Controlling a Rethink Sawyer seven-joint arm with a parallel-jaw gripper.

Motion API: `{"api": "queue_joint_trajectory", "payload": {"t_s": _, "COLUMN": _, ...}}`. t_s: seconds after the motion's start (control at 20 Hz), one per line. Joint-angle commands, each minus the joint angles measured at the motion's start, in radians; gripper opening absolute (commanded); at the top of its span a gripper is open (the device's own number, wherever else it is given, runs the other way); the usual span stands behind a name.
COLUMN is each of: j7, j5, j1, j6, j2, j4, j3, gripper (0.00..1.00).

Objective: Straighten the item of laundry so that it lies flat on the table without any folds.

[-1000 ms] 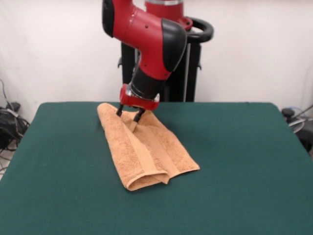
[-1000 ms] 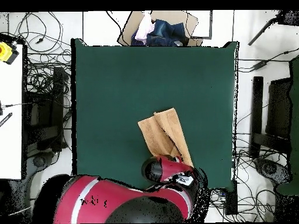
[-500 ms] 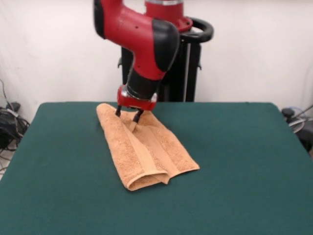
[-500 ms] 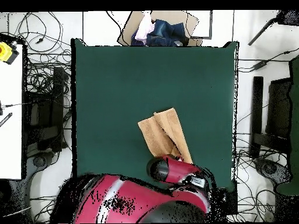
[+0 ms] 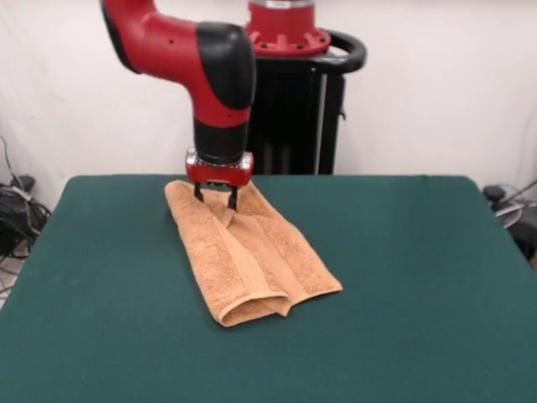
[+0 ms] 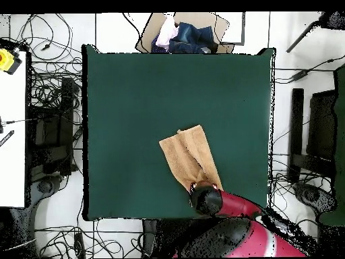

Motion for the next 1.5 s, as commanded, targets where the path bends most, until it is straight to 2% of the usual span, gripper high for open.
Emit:
{"api": "queue_joint_trajectory", "payload": {"t_s": 0.05, "j7": 0.080, "j5": -0.028, "j1": -0.141, "j6": 0.054, "j2": 0.068, "j4": 0.058, "j3": 0.459, "gripper": 1.00}}
{"api": "queue_joint_trajectory", "payload": {"t_s": 0.2, "j7": 0.069, "j5": -0.013, "j1": -0.238, "j6": 0.119, "j2": 0.062, "j4": 0.115, "j3": 0.582, "gripper": 1.00}}
{"api": "queue_joint_trajectory", "payload": {"t_s": 0.3, "j7": 0.083, "j5": 0.010, "j1": -0.274, "j6": 0.137, "j2": 0.061, "j4": 0.141, "j3": 0.641, "gripper": 1.00}}
{"api": "queue_joint_trajectory", "payload": {"t_s": 0.5, "j7": 0.108, "j5": 0.039, "j1": -0.278, "j6": 0.174, "j2": 0.054, "j4": 0.155, "j3": 0.675, "gripper": 1.00}}
{"api": "queue_joint_trajectory", "payload": {"t_s": 0.7, "j7": 0.144, "j5": 0.042, "j1": -0.247, "j6": 0.159, "j2": 0.047, "j4": 0.158, "j3": 0.672, "gripper": 1.00}}
{"api": "queue_joint_trajectory", "payload": {"t_s": 1.0, "j7": 0.182, "j5": 0.056, "j1": -0.193, "j6": 0.150, "j2": 0.033, "j4": 0.149, "j3": 0.649, "gripper": 1.00}}
{"api": "queue_joint_trajectory", "payload": {"t_s": 1.3, "j7": 0.171, "j5": 0.058, "j1": -0.160, "j6": 0.162, "j2": 0.042, "j4": 0.107, "j3": 0.597, "gripper": 1.00}}
{"api": "queue_joint_trajectory", "payload": {"t_s": 1.4, "j7": 0.158, "j5": 0.040, "j1": -0.121, "j6": 0.172, "j2": 0.039, "j4": 0.071, "j3": 0.528, "gripper": 1.00}}
{"api": "queue_joint_trajectory", "payload": {"t_s": 1.5, "j7": 0.154, "j5": 0.008, "j1": -0.035, "j6": 0.166, "j2": 0.043, "j4": -0.010, "j3": 0.385, "gripper": 1.00}}
